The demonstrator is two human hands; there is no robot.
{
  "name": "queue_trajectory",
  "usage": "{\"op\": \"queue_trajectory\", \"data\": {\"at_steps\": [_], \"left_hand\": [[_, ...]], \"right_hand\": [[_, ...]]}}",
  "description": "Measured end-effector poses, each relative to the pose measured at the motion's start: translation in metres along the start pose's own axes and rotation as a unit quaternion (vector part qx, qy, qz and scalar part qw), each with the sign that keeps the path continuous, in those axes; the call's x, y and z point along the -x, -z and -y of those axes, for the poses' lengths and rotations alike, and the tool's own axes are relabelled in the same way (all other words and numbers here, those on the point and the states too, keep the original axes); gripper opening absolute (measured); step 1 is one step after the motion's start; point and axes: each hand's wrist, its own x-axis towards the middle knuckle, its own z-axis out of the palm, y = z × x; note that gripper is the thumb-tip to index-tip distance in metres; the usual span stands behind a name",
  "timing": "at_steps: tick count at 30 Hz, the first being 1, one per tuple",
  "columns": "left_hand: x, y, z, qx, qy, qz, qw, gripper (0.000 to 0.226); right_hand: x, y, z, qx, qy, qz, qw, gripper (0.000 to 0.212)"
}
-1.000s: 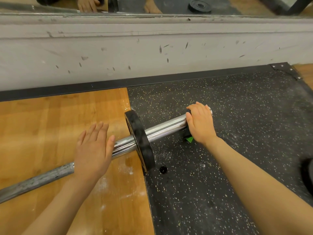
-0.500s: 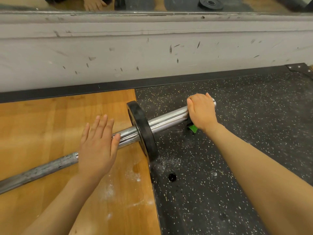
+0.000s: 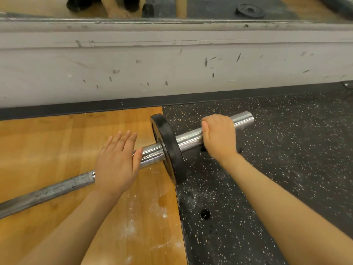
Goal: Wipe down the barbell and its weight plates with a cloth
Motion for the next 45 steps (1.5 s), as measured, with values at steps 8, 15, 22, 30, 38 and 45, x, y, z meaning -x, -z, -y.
{"op": "queue_trajectory", "data": {"at_steps": [8,15,22,30,38,45], "left_hand": [[-0.004,-0.003,0.004,0.001,0.006,0.003,1.000,0.063],[-0.005,-0.003,0.005,-0.002,0.009,0.009,1.000,0.063],[-0.013,-0.003,0.009,0.008,0.011,0.007,1.000,0.064],[-0.023,0.003,0.014,0.038,-0.005,0.021,0.999,0.065],[-0.027,0.003,0.019,0.053,0.005,0.042,0.998,0.053],[-0.021,0.005,0.023,0.067,0.022,0.067,0.995,0.057]], "right_hand": [[0.007,-0.017,0.007,-0.030,0.072,-0.067,0.995,0.042],[-0.013,-0.005,-0.055,-0.020,0.029,-0.073,0.997,0.045],[-0.034,-0.001,-0.074,0.029,0.016,-0.042,0.999,0.044],[-0.047,0.004,-0.063,0.065,0.010,-0.008,0.998,0.046],[-0.060,0.008,-0.062,0.099,0.027,0.072,0.992,0.051],[-0.051,0.008,-0.063,0.107,0.022,0.115,0.987,0.053]]}}
